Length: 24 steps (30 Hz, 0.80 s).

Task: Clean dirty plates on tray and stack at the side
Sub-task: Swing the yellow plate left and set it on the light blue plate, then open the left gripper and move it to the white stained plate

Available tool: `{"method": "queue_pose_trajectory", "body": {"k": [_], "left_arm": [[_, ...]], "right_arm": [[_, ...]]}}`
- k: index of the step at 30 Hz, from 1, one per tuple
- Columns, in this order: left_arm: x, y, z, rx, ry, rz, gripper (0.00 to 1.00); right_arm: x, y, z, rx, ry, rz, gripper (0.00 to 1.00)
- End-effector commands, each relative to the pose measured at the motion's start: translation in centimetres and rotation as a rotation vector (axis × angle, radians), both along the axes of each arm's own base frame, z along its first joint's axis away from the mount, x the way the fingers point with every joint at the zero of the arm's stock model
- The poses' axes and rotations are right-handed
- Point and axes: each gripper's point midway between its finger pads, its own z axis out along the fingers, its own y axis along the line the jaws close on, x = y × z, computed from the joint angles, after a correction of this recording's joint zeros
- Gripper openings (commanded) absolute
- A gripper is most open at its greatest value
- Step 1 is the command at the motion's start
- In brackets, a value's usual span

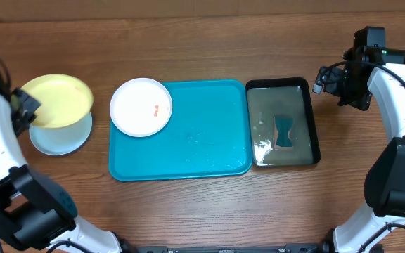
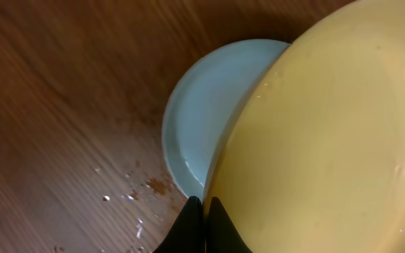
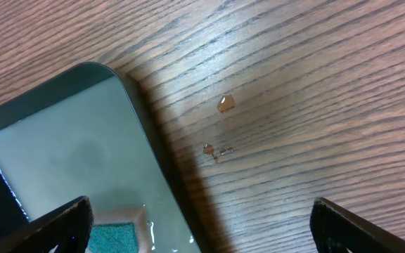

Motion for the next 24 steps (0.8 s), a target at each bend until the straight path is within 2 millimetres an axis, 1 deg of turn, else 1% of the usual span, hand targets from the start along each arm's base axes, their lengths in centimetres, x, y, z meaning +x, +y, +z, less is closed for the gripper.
{"method": "queue_pose_trajectory", "body": {"k": [1, 6, 10, 14, 20, 21, 23, 24], "left_arm": [[-1.1, 0.7, -1.5, 0.005, 0.032, 0.036, 0.04], [-1.5, 0.6, -4.0, 0.000, 0.042, 0.040, 0.04], [-1.6, 0.7, -5.6, 0.009, 0.035, 0.042, 0.04], [-2.0, 1.4, -5.8, 0.050, 0.053, 0.061, 0.04], [-1.9, 1.5, -5.8, 0.054, 0.051, 0.064, 0.04], [-1.9, 1.4, -5.8, 0.050, 0.048, 0.062, 0.06], [-1.4, 1.1, -5.9, 0.027, 0.027, 0.052, 0.33], [-1.0, 0.7, -5.9, 0.004, 0.008, 0.040, 0.43]], "right_arm": [[0.4, -0.1, 0.8, -0.001, -0.024, -0.003, 1.00], [0.4, -0.1, 0.8, -0.001, -0.024, -0.003, 1.00], [0.4, -0.1, 0.8, -0.001, -0.024, -0.003, 1.00], [0.4, -0.1, 0.8, -0.001, -0.024, -0.003, 1.00], [0.4, -0.1, 0.8, -0.001, -0.024, -0.003, 1.00], [0.4, -0.1, 0.8, -0.001, -0.024, -0.003, 1.00], [0.4, 0.0, 0.8, -0.001, -0.024, -0.003, 1.00], [0.4, -0.1, 0.8, -0.001, -0.024, -0.003, 1.00]]}}
